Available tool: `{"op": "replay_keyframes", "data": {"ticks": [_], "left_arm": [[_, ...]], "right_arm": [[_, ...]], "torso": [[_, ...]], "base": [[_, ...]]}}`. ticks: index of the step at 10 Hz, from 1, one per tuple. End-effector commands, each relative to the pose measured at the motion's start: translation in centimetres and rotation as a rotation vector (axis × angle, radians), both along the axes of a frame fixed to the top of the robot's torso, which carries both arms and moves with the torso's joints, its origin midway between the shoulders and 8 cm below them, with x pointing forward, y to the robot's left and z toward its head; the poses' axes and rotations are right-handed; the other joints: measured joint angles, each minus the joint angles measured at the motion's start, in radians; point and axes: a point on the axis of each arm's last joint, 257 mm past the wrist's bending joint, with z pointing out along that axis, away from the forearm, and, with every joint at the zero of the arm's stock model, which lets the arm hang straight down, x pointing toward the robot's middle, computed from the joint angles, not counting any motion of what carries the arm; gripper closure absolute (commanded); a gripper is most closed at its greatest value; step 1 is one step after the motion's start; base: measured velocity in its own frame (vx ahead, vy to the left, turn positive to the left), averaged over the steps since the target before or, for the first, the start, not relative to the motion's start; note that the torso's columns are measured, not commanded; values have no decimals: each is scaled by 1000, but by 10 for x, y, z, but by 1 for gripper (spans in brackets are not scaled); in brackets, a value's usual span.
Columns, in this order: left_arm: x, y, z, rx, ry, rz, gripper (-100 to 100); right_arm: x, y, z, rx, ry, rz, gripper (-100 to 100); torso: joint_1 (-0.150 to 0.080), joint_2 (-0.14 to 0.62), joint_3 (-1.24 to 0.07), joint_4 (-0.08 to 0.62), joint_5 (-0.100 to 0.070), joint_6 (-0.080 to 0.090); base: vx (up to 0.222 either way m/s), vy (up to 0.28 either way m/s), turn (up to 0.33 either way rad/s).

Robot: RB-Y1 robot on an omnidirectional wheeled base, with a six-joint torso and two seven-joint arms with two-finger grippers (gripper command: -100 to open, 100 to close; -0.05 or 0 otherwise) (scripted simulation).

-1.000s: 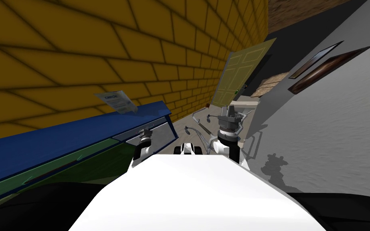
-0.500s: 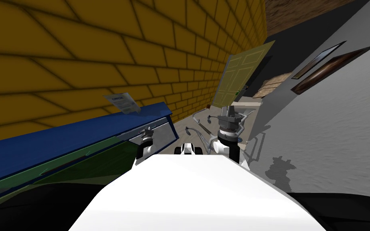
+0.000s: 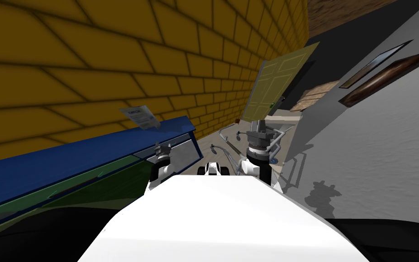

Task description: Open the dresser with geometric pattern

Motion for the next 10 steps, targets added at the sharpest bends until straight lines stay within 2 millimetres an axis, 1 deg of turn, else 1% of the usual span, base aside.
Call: {"op": "replay_keyframes", "data": {"ticks": [1,3,4,5,7,9,10], "left_arm": [[5,-6,-19,-25,25,-9,100],[7,-10,-26,-29,25,-10,100],[6,-9,-23,-28,25,-10,100],[8,-5,-16,4,32,-25,-100],[9,-3,-13,13,52,-38,-100],[9,-4,-17,4,62,-39,-100],[9,-4,-17,4,62,-39,-100]], "right_arm": [[0,0,0,0,0,0,0],[0,0,0,0,0,0,0],[0,0,0,0,0,0,0],[0,0,0,0,0,0,0],[0,0,0,0,0,0,0],[0,0,0,0,0,0,0],[0,0,0,0,0,0,0]], "torso": [[-3,6,2,3,-3,-4],[-10,17,9,8,-9,-8],[-11,19,10,9,-10,-9],[-11,17,9,9,-10,-9],[-9,15,7,8,-9,-9],[-5,6,4,0,0,-3],[-3,3,2,-2,2,-3]], "base": [[-33,-16,-84],[-34,-5,-3],[-16,-4,-1],[-2,-6,-2],[-1,-2,9],[-2,-1,8],[0,0,0]]}}
